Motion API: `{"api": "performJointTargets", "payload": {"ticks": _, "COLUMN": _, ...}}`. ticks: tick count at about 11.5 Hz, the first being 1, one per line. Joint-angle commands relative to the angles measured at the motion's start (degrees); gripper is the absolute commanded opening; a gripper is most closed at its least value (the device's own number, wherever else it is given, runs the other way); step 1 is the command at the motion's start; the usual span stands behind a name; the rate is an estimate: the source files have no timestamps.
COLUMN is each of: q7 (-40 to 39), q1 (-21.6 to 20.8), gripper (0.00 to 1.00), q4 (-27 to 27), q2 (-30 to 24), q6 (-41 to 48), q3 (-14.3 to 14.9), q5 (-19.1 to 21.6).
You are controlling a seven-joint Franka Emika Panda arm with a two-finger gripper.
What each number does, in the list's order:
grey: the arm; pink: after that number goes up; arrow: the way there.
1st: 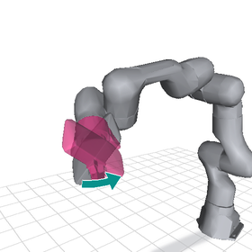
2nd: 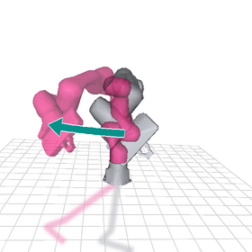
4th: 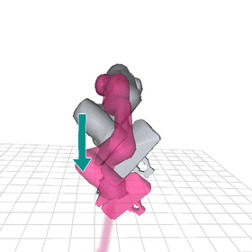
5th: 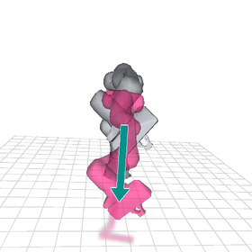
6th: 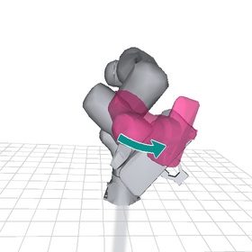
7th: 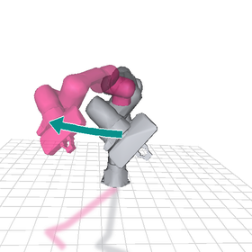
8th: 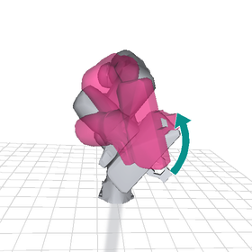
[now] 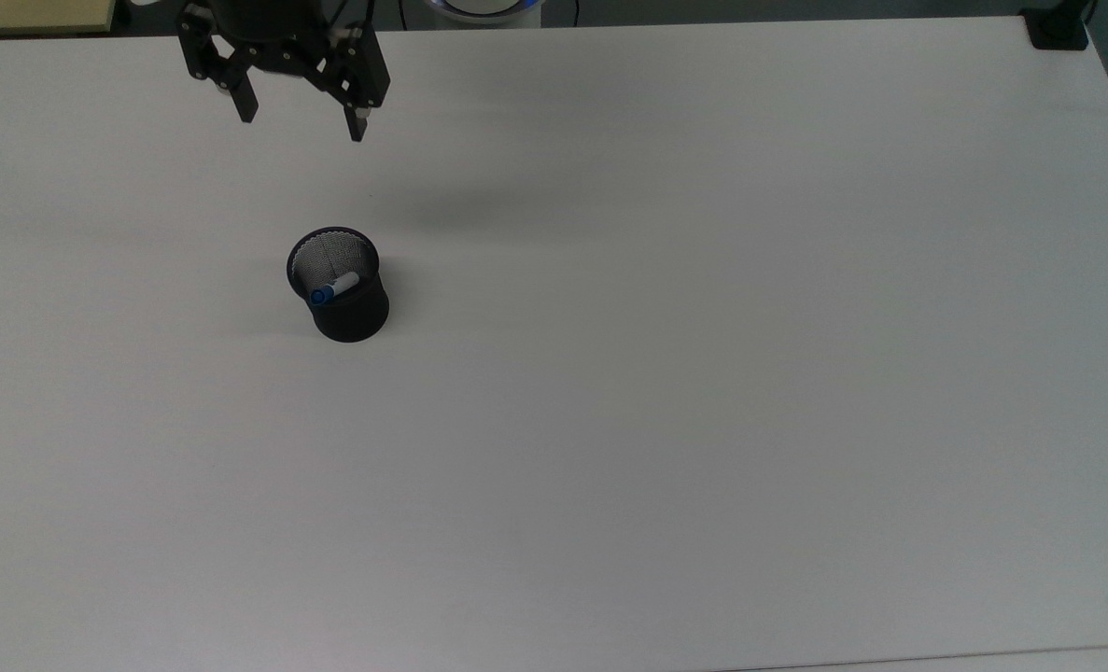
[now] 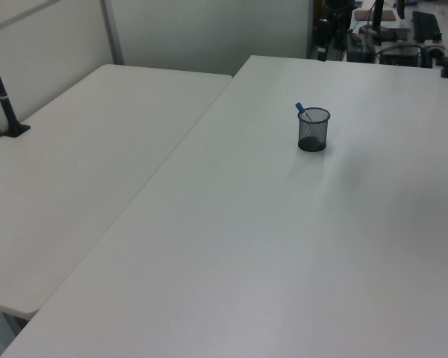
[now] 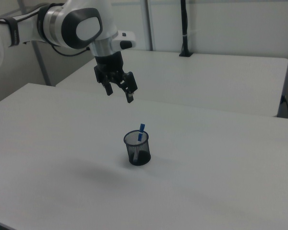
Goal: Remove the marker
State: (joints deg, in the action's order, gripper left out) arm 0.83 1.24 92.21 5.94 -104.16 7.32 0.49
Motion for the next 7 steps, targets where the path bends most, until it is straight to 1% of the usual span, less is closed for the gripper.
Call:
{"api": "performJointTargets", "payload": {"ticks": 1, "q7": 2.93, "q1": -2.64, "gripper": 1.00, "q4": 0.86, "q2": 3.53, "q6": -8.04, "q3": 0.68, "q5": -0.05}}
{"api": "performJointTargets", "payload": {"ticks": 3, "q7": 7.50, "q1": -3.70, "gripper": 1.00, "q4": 0.86, "q2": 8.09, "q6": -16.46, "q3": 0.59, "q5": -0.05}}
{"api": "performJointTargets", "payload": {"ticks": 5, "q7": 7.61, "q1": -3.70, "gripper": 1.00, "q4": 0.78, "q2": 10.48, "q6": -19.93, "q3": 0.59, "q5": 0.13}}
{"api": "performJointTargets", "payload": {"ticks": 7, "q7": 6.48, "q1": -3.62, "gripper": 0.93, "q4": 0.78, "q2": 12.15, "q6": -22.83, "q3": 0.50, "q5": -0.05}}
